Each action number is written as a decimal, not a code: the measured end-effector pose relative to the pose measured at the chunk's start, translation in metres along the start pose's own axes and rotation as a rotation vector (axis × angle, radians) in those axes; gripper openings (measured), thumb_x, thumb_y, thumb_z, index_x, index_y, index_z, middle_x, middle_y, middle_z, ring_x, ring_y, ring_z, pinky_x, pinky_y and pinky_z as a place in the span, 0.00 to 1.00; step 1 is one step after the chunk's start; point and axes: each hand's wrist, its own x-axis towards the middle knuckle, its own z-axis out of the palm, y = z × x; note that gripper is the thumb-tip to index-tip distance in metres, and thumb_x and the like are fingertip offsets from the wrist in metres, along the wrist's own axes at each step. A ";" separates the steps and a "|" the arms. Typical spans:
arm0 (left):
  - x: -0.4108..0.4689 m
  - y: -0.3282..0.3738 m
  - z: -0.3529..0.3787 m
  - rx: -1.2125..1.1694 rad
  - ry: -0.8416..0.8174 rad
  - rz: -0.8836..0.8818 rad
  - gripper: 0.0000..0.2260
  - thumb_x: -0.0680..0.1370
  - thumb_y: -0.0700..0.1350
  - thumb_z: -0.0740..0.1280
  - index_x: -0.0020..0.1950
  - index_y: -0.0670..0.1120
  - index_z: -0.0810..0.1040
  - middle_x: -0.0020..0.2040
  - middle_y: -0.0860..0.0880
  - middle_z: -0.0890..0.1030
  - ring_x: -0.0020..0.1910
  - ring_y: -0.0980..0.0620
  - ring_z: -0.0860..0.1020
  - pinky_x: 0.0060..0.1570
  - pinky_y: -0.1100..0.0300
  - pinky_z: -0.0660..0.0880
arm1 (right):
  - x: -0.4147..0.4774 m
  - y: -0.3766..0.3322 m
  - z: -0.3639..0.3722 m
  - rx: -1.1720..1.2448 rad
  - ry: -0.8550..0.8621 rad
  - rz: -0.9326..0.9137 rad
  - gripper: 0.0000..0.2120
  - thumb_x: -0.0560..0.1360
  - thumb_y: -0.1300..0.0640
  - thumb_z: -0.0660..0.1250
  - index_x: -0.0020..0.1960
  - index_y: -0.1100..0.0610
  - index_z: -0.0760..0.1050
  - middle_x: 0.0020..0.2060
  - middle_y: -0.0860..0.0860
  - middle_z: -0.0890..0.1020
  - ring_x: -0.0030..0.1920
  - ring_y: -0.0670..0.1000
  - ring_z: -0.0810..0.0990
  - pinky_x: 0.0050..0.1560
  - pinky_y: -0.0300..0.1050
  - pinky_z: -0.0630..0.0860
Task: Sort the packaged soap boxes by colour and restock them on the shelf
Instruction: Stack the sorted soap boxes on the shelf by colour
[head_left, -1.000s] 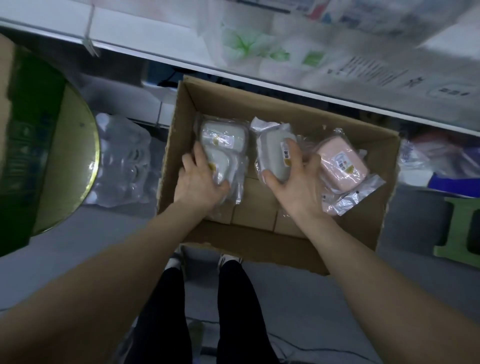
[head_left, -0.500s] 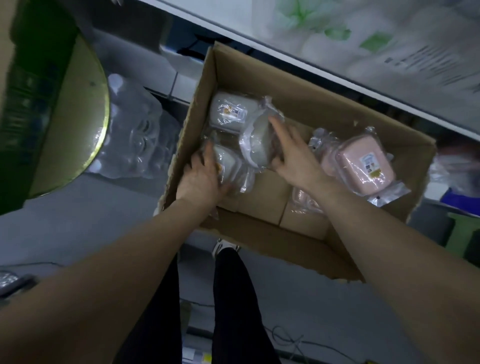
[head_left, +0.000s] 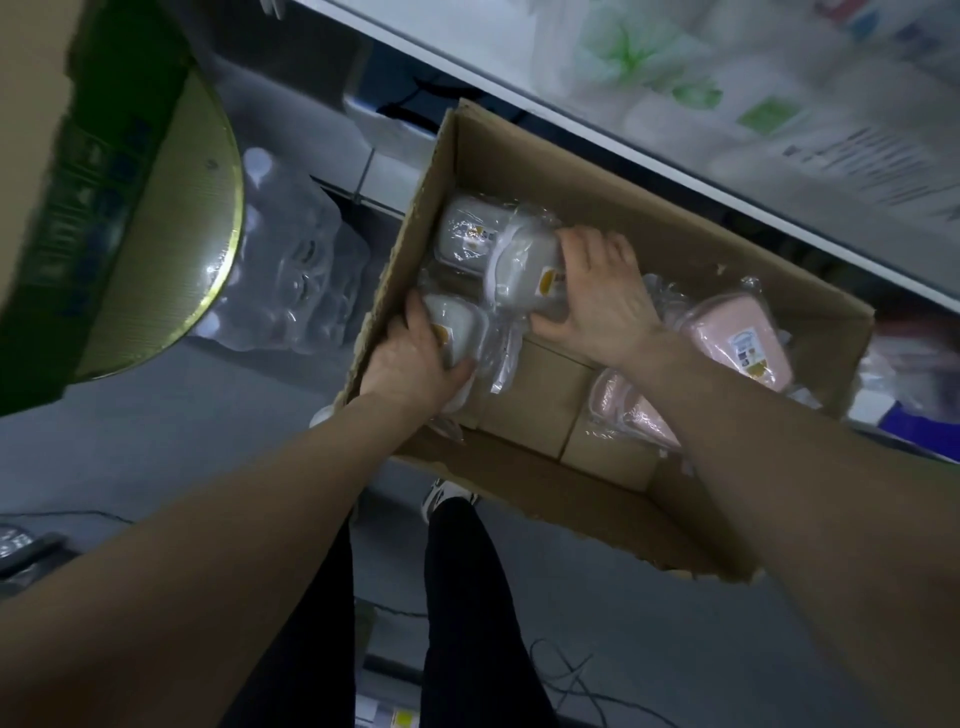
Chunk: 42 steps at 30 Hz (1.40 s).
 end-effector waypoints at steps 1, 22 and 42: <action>-0.004 0.003 -0.003 -0.030 -0.002 -0.007 0.47 0.74 0.62 0.67 0.78 0.42 0.43 0.69 0.37 0.66 0.65 0.36 0.71 0.62 0.47 0.68 | -0.005 -0.003 -0.006 0.041 0.016 0.067 0.45 0.67 0.33 0.68 0.71 0.62 0.61 0.61 0.61 0.72 0.61 0.62 0.73 0.67 0.58 0.66; -0.184 -0.021 -0.226 0.075 0.384 0.373 0.36 0.70 0.57 0.72 0.72 0.43 0.63 0.63 0.41 0.72 0.60 0.39 0.71 0.59 0.49 0.69 | -0.126 -0.127 -0.262 0.101 0.227 0.190 0.43 0.72 0.38 0.68 0.77 0.56 0.56 0.60 0.61 0.73 0.55 0.63 0.77 0.49 0.54 0.77; -0.200 -0.144 -0.555 0.279 0.843 0.746 0.36 0.68 0.51 0.73 0.74 0.46 0.65 0.68 0.46 0.72 0.64 0.42 0.71 0.63 0.50 0.67 | -0.013 -0.328 -0.454 -0.192 0.707 0.080 0.40 0.70 0.35 0.61 0.76 0.56 0.62 0.63 0.56 0.72 0.57 0.59 0.74 0.56 0.54 0.73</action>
